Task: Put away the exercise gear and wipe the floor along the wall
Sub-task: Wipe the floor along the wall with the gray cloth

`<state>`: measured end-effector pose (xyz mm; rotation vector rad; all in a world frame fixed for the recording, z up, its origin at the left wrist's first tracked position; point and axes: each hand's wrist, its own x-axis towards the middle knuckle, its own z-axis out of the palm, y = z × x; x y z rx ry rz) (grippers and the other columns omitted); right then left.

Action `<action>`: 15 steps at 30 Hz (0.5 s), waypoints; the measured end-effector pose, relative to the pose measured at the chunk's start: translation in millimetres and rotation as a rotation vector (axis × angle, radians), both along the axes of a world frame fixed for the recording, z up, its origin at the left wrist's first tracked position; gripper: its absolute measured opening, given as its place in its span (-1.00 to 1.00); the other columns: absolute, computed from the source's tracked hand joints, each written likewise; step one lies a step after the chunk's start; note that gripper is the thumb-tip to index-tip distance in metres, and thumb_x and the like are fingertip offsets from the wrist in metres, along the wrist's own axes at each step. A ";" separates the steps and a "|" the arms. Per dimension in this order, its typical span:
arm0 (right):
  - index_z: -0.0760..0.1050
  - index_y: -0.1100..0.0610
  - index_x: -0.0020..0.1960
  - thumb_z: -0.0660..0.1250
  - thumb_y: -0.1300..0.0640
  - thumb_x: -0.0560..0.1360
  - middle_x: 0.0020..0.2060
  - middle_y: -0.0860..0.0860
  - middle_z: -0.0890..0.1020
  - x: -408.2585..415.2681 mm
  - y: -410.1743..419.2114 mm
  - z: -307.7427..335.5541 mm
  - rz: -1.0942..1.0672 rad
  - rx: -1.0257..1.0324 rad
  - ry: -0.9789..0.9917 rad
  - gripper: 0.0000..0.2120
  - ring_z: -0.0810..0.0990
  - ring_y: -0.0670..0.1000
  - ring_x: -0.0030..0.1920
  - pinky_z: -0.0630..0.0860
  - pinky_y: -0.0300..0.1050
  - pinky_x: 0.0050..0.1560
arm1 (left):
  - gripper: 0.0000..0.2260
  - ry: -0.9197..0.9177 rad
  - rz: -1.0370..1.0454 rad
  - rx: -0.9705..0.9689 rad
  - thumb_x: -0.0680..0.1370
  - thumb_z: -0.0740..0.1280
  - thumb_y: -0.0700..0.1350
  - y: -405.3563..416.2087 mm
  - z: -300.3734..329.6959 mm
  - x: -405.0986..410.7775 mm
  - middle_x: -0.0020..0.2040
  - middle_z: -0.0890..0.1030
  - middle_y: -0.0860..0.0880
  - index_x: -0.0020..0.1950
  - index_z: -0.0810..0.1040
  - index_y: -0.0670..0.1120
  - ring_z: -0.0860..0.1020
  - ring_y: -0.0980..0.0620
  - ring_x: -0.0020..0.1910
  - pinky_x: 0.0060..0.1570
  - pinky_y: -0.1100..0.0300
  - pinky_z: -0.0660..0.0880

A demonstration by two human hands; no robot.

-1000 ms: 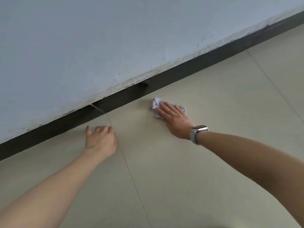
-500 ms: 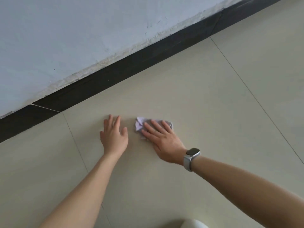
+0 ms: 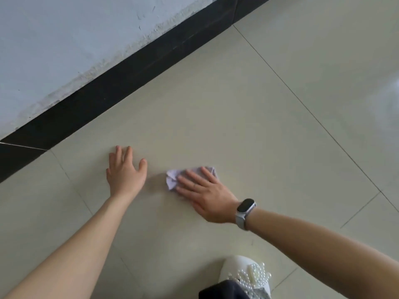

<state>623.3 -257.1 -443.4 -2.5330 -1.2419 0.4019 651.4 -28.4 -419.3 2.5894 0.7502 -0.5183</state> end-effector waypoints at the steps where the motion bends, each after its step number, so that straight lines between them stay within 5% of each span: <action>1: 0.33 0.02 0.38 0.06 0.05 0.52 0.40 -0.01 0.38 -12.0 -15.8 -0.8 0.137 -0.027 0.010 -0.56 0.28 0.09 0.43 0.13 0.18 0.43 | -0.50 0.003 -0.033 0.017 0.58 0.18 -0.01 -5.2 2.3 -1.3 0.54 0.00 -0.09 0.48 0.17 -0.09 -0.04 -0.13 0.51 0.42 -0.12 0.04; 4: 0.25 0.01 0.43 0.00 0.01 0.56 0.44 -0.01 0.29 3.0 -76.1 -4.1 0.035 -0.062 0.041 -0.56 0.18 0.05 0.46 0.02 0.10 0.43 | -0.46 0.022 -0.224 0.034 0.57 0.18 0.04 -33.8 7.3 -10.8 0.55 -0.10 -0.05 0.51 0.08 0.00 -0.13 -0.12 0.51 0.42 -0.18 -0.05; 8: 0.08 -0.06 0.48 -0.09 -0.02 0.57 0.51 -0.02 0.07 64.6 -152.0 2.3 -0.941 -0.083 0.142 -0.52 -0.03 0.03 0.52 -0.11 0.12 0.49 | -0.41 0.048 -0.444 -0.008 0.55 0.19 0.08 -87.6 1.5 -26.1 0.54 -0.18 -0.04 0.51 0.01 0.07 -0.20 -0.11 0.51 0.42 -0.18 -0.11; 10: -0.01 -0.07 0.50 -0.06 0.06 0.59 0.53 -0.03 -0.04 75.3 -159.2 7.0 -1.246 -0.035 0.250 -0.52 -0.15 0.01 0.52 -0.24 0.09 0.48 | -0.40 0.063 -0.497 -0.021 0.54 0.20 0.08 -107.3 -2.4 -32.6 0.54 -0.18 -0.05 0.51 0.00 0.08 -0.20 -0.10 0.51 0.42 -0.19 -0.12; 12: -0.04 -0.05 0.51 -0.05 0.05 0.58 0.53 -0.01 -0.06 60.9 -142.5 3.0 -1.210 -0.076 0.235 -0.50 -0.17 0.03 0.52 -0.26 0.12 0.48 | -0.43 0.060 -0.494 -0.024 0.55 0.20 0.04 -114.9 -6.1 -36.5 0.55 -0.14 -0.06 0.51 0.04 0.08 -0.18 -0.11 0.51 0.42 -0.20 -0.11; 15: 0.13 0.01 0.47 -0.08 -0.03 0.52 0.50 0.05 0.13 1.3 -103.7 -1.8 -0.738 -0.056 0.159 -0.47 -0.03 0.12 0.51 -0.09 0.31 0.46 | -0.48 0.004 -0.438 -0.008 0.55 0.23 -0.05 -112.9 -9.5 -33.5 0.55 -0.01 -0.09 0.49 0.17 0.03 -0.08 -0.14 0.52 0.43 -0.19 -0.08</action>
